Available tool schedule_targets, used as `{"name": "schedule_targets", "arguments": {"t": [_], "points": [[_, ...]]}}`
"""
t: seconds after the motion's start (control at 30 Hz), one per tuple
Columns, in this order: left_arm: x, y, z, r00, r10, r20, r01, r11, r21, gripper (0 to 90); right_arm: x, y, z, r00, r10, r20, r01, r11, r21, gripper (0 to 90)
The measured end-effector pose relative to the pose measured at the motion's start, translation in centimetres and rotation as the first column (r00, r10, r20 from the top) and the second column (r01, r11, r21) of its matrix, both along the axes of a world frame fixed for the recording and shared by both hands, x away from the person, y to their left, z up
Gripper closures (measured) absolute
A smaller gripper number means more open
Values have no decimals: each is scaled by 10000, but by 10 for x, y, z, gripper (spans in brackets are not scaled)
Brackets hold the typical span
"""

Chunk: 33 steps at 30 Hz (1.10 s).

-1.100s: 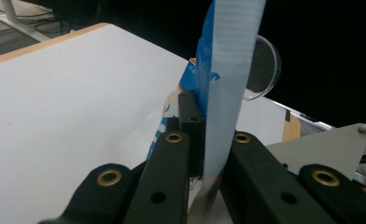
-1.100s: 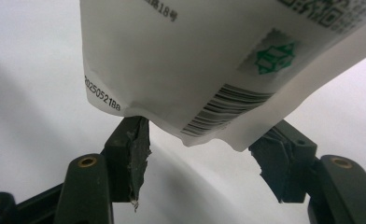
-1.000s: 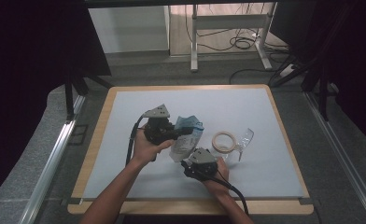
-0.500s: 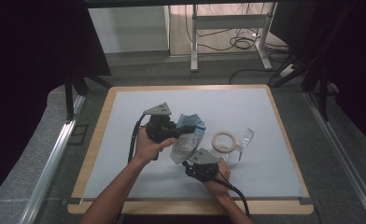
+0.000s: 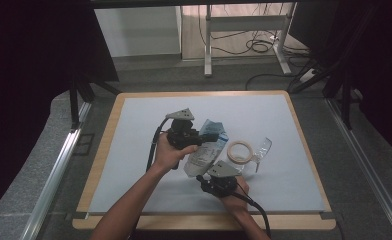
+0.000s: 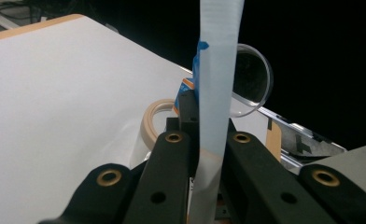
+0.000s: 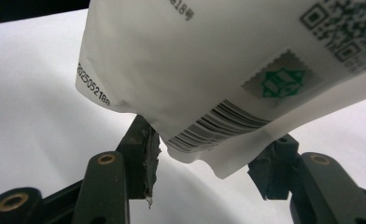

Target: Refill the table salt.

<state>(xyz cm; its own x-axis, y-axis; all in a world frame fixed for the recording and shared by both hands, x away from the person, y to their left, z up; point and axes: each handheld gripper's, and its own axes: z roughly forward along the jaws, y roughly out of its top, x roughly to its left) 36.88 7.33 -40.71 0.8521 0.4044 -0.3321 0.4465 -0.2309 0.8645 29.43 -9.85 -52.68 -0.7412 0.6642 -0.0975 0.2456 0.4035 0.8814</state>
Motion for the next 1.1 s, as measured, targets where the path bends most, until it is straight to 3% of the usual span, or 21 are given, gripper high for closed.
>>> {"name": "schedule_targets", "arguments": {"t": [0.3, 0.5, 0.77, 1.1], "points": [[7, -15, 1, 10000, -31, -46, 32, 9999, 141, 900, -1, -7, 0, 9993, -349, -166, 357, 9979, 544, 481], [13, -25, -1, 9998, -64, -164, 69, 9994, 332, 900, 0, -11, -1, 9990, -396, -195, 407, 9973, 606, 478], [22, -33, -5, 9993, -100, -368, 118, 9986, 515, 900, 4, -15, -4, 9970, -492, -602, 540, 9953, 802, 477], [25, -42, -2, 9993, -116, -362, 149, 9957, 916, 900, 5, -17, -3, 9953, -510, -825, 597, 9924, 1071, 478]]}}
